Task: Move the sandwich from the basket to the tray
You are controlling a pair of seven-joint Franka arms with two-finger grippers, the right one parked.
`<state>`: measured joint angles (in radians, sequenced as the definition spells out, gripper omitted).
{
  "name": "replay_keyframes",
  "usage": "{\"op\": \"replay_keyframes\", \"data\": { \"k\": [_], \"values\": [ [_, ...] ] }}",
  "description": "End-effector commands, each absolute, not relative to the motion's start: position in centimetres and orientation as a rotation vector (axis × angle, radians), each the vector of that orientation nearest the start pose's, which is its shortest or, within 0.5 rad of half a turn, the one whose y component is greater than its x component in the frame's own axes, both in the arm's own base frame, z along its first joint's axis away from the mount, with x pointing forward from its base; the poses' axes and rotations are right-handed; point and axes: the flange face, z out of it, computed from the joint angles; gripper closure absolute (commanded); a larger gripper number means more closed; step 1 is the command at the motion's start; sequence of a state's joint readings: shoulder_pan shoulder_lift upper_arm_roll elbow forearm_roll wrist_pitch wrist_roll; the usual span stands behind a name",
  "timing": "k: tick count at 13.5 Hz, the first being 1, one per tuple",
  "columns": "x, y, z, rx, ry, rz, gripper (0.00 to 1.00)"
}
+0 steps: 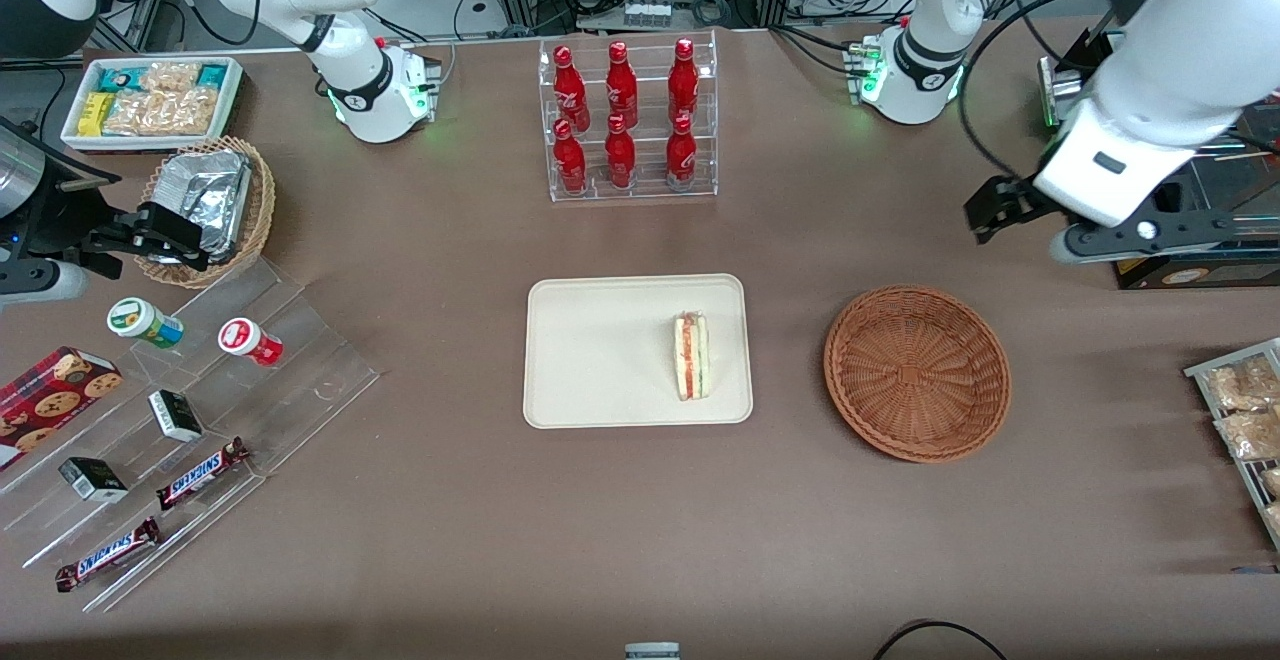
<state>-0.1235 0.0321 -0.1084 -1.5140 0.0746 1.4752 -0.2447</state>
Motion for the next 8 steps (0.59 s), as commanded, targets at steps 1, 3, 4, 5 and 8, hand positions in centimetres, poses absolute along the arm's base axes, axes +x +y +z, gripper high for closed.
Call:
{"op": "replay_keyframes", "data": {
  "k": [1,3,4,5,8],
  "values": [
    [52.4,-9.4,64.0,-3.058,0.157,0.15,0.0],
    [52.3,-9.2,64.3,-3.056,0.194,0.214,0.0],
    [52.6,-9.5,63.9,-3.066,0.202,0.231,0.0],
    [52.7,-10.0,63.4,-3.107,0.21,0.255,0.0],
    [52.7,-10.4,63.3,-3.138,0.218,0.271,0.0]
  ]
}}
